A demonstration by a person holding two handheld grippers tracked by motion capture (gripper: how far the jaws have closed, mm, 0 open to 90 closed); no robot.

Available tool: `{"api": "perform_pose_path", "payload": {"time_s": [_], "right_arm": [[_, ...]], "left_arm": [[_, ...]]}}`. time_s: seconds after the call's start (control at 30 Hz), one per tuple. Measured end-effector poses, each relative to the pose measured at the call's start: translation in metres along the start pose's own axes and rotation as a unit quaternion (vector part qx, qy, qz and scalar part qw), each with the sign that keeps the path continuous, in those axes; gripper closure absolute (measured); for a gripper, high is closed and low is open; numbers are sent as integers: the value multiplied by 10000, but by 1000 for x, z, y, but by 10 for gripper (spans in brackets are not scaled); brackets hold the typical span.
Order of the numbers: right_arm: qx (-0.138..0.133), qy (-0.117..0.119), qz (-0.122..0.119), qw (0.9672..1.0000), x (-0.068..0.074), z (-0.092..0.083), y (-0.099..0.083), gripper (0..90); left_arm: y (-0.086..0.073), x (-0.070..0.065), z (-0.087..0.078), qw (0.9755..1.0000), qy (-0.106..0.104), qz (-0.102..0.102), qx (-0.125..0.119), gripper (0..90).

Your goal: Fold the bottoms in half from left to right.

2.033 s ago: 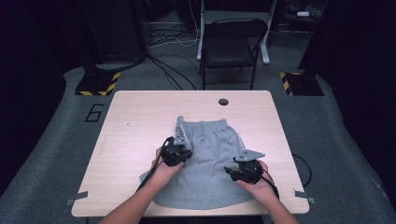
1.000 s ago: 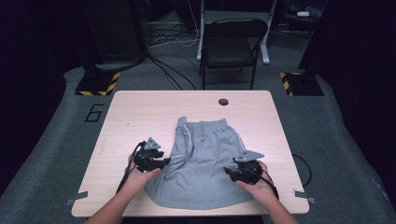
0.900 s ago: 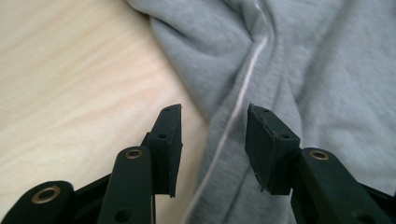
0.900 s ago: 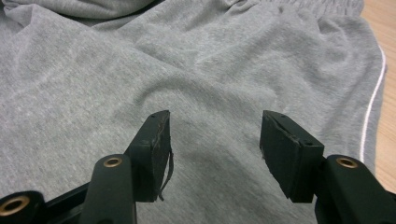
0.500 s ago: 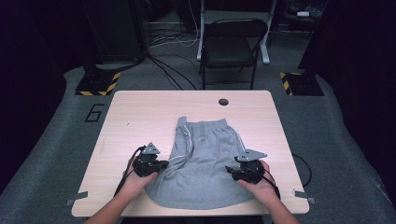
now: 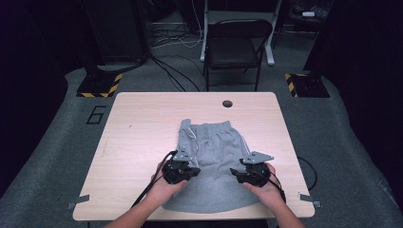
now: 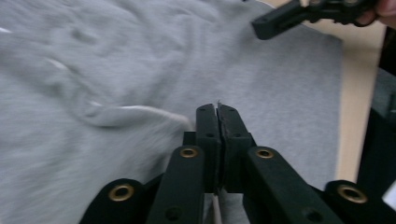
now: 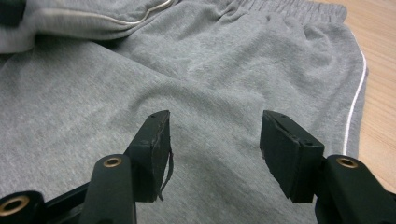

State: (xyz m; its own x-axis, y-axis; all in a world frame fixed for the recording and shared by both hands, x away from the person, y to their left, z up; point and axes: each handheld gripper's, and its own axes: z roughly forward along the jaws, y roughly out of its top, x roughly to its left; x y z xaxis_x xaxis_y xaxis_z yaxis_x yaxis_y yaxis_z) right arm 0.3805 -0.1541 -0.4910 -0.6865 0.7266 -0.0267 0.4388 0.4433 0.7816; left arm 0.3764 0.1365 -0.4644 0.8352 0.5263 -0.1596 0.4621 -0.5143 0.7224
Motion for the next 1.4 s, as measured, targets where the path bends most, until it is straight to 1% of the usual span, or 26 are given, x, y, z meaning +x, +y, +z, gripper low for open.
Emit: {"api": "perform_pose_path", "payload": {"time_s": [0.03, 0.07, 0.1, 0.17, 0.23, 0.27, 0.37, 0.4, 0.43, 0.47, 0.5, 0.57, 0.6, 0.63, 0.7, 0.73, 0.8, 0.87, 0.9, 0.97, 1.03, 1.2, 1.23, 1.27, 1.3, 1.4], "right_arm": [[0, 0, 0, 10000, 0, 0, 0, 427], [-30, -19, 19, 10000, 1, 0, 0, 427], [-19, -7, 21, 10000, 1, 0, 0, 427], [-11, 0, 36, 10000, 2, -1, 0, 427], [-17, 55, -43, 10000, 4, -2, 2, 430], [-17, 55, -43, 10000, 4, -2, 2, 430], [1, 165, 70, 9998, 15, -2, 9, 469], [35, 326, 146, 9994, 26, -2, 14, 518], [35, 326, 146, 9994, 26, -2, 14, 518], [43, 445, 156, 9989, 34, 0, 16, 538], [111, 662, -57, 9977, 50, 4, 20, 558], [234, 792, -252, 9963, 67, 9, 23, 559], [234, 792, -252, 9963, 67, 9, 23, 559], [328, 943, -413, 9941, 83, 17, 28, 550], [362, 980, -445, 9935, 87, 21, 29, 540], [414, 1031, -442, 9928, 97, 32, 32, 511], [456, 1060, -411, 9925, 98, 35, 32, 499], [473, 1174, -268, 9916, 101, 44, 33, 466], [473, 1174, -268, 9916, 101, 44, 33, 466], [376, 1194, -144, 9920, 100, 46, 35, 456], [314, 1160, -95, 9927, 98, 47, 36, 453], [351, 1045, 23, 9939, 96, 53, 36, 441], [346, 1044, 37, 9939, 96, 54, 36, 441], [352, 1033, 31, 9940, 96, 55, 36, 441], [347, 1038, 23, 9940, 96, 56, 35, 441], [412, 1095, 59, 9931, 98, 57, 36, 430]], "left_arm": [[0, 0, 0, 10000, 0, 0, 0, 850], [0, -3, 2, 9999, -105, -6, 2, 824], [1, -10, 2, 9999, -137, 56, -9, 813], [2, -12, 0, 9999, -105, 127, -38, 809], [4, -9, -8, 9997, 71, 191, -125, 786], [4, -9, -8, 9997, 71, 191, -125, 774], [0, 5, -19, 9991, 368, 165, -140, 750], [-1, 9, -21, 9989, 417, 138, -150, 739], [-3, 13, -23, 9985, 510, 75, -177, 739], [-5, 19, -26, 9983, 567, 32, -156, 730], [-8, 23, -28, 9976, 666, -29, -198, 713], [-15, 35, -32, 9960, 841, -138, -259, 694], [-15, 35, -32, 9960, 841, -138, -259, 683], [-18, 39, -33, 9955, 872, -238, -295, 673], [-21, 45, -33, 9948, 935, -273, -290, 648], [-21, 48, -33, 9941, 988, -314, -304, 634], [-20, 54, -31, 9933, 1070, -319, -295, 603], [-13, 67, -28, 9924, 1139, -330, -339, 574], [-13, 67, -28, 9924, 1139, -330, -339, 558], [-2, 82, -24, 9904, 1194, -524, -451, 537], [2, 86, -21, 9895, 1239, -576, -477, 517], [25, 102, -2, 9866, 1466, -569, -429, 491], [30, 105, 4, 9852, 1514, -628, -497, 478], [34, 109, 8, 9855, 1483, -664, -488, 437], [41, 114, 15, 9842, 1491, -781, -545, 423], [48, 119, 22, 9828, 1596, -788, -496, 393]]}}
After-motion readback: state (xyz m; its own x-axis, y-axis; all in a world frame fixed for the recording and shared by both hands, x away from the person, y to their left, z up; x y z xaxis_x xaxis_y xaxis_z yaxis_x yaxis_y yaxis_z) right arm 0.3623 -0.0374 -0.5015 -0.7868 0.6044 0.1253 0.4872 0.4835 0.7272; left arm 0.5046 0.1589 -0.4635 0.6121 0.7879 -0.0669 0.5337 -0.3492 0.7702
